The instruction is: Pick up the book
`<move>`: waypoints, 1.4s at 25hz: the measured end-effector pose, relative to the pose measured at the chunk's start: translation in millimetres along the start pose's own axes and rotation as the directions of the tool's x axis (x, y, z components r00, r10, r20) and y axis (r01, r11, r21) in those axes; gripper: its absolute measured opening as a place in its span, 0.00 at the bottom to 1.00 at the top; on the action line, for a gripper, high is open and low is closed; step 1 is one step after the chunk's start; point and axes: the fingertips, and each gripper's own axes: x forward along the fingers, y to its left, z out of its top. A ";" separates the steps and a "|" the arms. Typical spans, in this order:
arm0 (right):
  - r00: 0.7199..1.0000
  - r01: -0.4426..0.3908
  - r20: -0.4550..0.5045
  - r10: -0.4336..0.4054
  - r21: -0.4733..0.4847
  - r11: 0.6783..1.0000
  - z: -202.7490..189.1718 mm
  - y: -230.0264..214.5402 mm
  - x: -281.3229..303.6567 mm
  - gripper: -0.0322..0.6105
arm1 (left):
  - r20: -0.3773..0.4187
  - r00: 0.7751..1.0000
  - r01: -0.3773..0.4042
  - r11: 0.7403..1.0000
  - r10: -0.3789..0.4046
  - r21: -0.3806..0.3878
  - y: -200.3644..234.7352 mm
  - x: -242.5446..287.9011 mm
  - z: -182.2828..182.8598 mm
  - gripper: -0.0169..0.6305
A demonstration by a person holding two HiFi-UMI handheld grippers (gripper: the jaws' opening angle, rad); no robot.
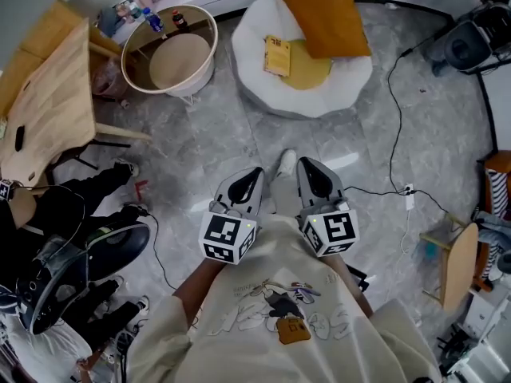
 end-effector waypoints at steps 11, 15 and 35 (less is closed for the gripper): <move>0.996 -0.042 0.082 0.042 -0.013 0.999 68.5 -122.1 4.8 0.09 | 0.071 0.995 -0.069 0.997 0.067 0.035 -49.6 92.6 79.6 0.04; 0.994 -0.073 0.086 0.074 -0.015 0.997 73.9 -155.3 18.9 0.09 | 0.084 0.993 -0.086 0.995 0.081 0.052 -63.2 125.3 93.1 0.04; 1.000 -0.002 0.012 0.001 0.118 0.993 72.4 -252.4 95.4 0.09 | -0.059 0.998 -0.023 0.999 0.026 0.046 -34.2 236.0 119.3 0.04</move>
